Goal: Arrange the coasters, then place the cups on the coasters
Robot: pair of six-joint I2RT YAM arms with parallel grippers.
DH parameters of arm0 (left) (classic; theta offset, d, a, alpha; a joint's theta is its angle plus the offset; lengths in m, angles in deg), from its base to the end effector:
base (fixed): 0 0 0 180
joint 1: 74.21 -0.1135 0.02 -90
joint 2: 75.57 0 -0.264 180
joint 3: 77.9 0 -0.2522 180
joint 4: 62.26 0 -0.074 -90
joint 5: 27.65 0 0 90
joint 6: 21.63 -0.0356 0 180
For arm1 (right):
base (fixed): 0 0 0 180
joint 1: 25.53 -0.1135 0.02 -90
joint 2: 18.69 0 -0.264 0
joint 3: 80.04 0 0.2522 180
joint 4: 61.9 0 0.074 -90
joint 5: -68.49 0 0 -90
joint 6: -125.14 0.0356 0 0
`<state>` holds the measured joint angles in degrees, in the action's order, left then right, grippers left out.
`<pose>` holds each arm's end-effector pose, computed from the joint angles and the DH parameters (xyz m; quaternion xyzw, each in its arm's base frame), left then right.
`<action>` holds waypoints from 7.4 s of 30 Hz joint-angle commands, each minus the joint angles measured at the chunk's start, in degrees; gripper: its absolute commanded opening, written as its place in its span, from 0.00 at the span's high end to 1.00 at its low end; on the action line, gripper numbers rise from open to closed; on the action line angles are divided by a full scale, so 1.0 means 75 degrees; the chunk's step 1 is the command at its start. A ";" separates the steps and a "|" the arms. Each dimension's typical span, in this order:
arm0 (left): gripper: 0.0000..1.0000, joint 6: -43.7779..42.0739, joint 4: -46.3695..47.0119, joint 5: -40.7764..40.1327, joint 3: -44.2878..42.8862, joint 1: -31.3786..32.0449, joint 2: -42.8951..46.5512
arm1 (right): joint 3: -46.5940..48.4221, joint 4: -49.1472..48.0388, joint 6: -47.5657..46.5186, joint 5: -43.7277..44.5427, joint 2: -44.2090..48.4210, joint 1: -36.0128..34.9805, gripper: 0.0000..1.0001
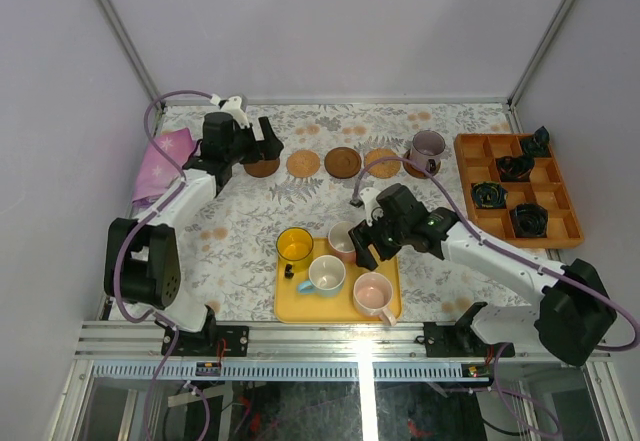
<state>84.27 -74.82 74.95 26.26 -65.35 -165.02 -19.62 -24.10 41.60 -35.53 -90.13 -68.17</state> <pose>0.3547 -0.0631 0.2702 0.0061 0.8457 -0.2036 0.4933 0.1817 0.1791 0.2339 -0.3293 0.8699 0.2489 0.2700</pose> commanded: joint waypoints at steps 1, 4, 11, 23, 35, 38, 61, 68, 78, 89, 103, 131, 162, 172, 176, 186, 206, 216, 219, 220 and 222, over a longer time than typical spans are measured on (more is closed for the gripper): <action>0.00 -0.0222 -0.0001 -0.0063 0.0120 0.0000 0.0279 | 0.0068 -0.0479 0.0052 0.0147 -0.0177 -0.0146 0.23; 0.00 -0.0213 0.0038 -0.0089 0.0172 0.0003 0.0320 | 0.0127 -0.0525 0.0020 0.0133 -0.0355 -0.0185 0.24; 0.00 -0.0198 0.0099 -0.0138 0.0284 0.0005 0.0347 | 0.0219 -0.0663 -0.0092 0.0164 -0.0749 -0.0222 0.30; 0.00 -0.0292 0.0073 -0.0227 0.0345 0.0008 0.0346 | 0.0324 -0.0834 -0.0076 0.0193 -0.0985 -0.0260 0.47; 0.00 -0.0245 0.0115 -0.0239 0.0428 0.0002 0.0341 | 0.0281 -0.0725 -0.0155 0.0402 -0.0715 -0.0338 1.00; 0.00 -0.0233 0.0128 -0.0232 0.0387 -0.0001 0.0315 | 0.0378 -0.0749 -0.0192 0.0758 -0.0506 -0.0351 1.00; 0.00 -0.0128 0.0202 -0.0192 -0.0303 0.0005 -0.0351 | 0.2873 -0.1167 0.0993 0.4485 -0.1700 0.0654 1.00; 0.00 -0.0207 0.0214 -0.0202 -0.0658 0.0002 -0.0750 | 0.3687 -0.1643 0.0945 0.4243 -0.2774 0.1596 1.00; 0.00 -0.0187 0.0254 -0.0144 -0.1368 -0.0001 -0.1508 | 0.4429 -0.1999 0.0870 0.4138 -0.4071 0.2314 1.00; 0.00 -0.0198 0.0161 -0.0146 -0.1881 0.0002 -0.1946 | 0.4904 -0.2060 0.0953 0.3980 -0.4725 0.2570 1.00; 0.00 -0.0157 0.0086 -0.0152 -0.1964 0.0005 -0.2109 | 0.5021 -0.1807 0.1106 0.3668 -0.4872 0.2597 1.00; 0.00 -0.0222 0.0076 -0.0170 -0.1895 0.0004 -0.2073 | 0.4791 -0.1879 0.1153 0.3839 -0.5182 0.2594 1.00; 0.00 -0.0256 -0.0047 -0.0192 -0.1721 0.0002 -0.1795 | 0.4244 -0.0996 0.0897 0.3652 -0.3418 0.2307 0.19; 0.00 -0.0268 -0.0055 -0.0090 -0.1485 0.0044 -0.1563 | 0.3287 -0.0272 -0.0033 0.1525 -0.2057 0.2284 0.19; 0.00 -0.0269 -0.0069 -0.0078 -0.1354 0.0088 -0.1422 | 0.2398 -0.0031 -0.0430 0.0993 -0.1251 0.2234 0.18; 0.00 -0.0405 -0.0226 0.0068 -0.1173 0.0244 -0.1188 | 0.0201 0.0991 -0.0386 -0.0168 0.1280 0.1845 0.01; 0.00 -0.0497 -0.0336 -0.0163 -0.0101 0.0454 0.0117 | 0.1158 0.1963 0.0844 0.0570 0.0873 0.0233 0.44; 0.00 -0.0679 -0.0464 -0.0167 0.0332 0.0471 0.0579 | 0.0389 0.1570 0.2256 0.0941 0.1062 -0.0670 0.48; 0.00 -0.0699 -0.0465 -0.0128 0.0361 0.0470 0.0646 | 0.0260 0.1637 0.2344 0.1220 0.0937 -0.0993 0.48; 0.00 -0.0712 -0.0464 -0.0141 0.0376 0.0479 0.0665 | 0.0234 0.1666 0.2370 0.1340 0.0881 -0.1070 0.48; 0.00 -0.0714 -0.0447 -0.0157 0.0410 0.0471 0.0699 | 0.0175 0.1693 0.2452 0.1594 0.0823 -0.1178 0.48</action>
<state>80.30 -78.87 74.30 28.49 -61.98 -161.96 -17.64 -11.34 57.29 -28.08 -83.33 -75.14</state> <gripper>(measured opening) 0.996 0.524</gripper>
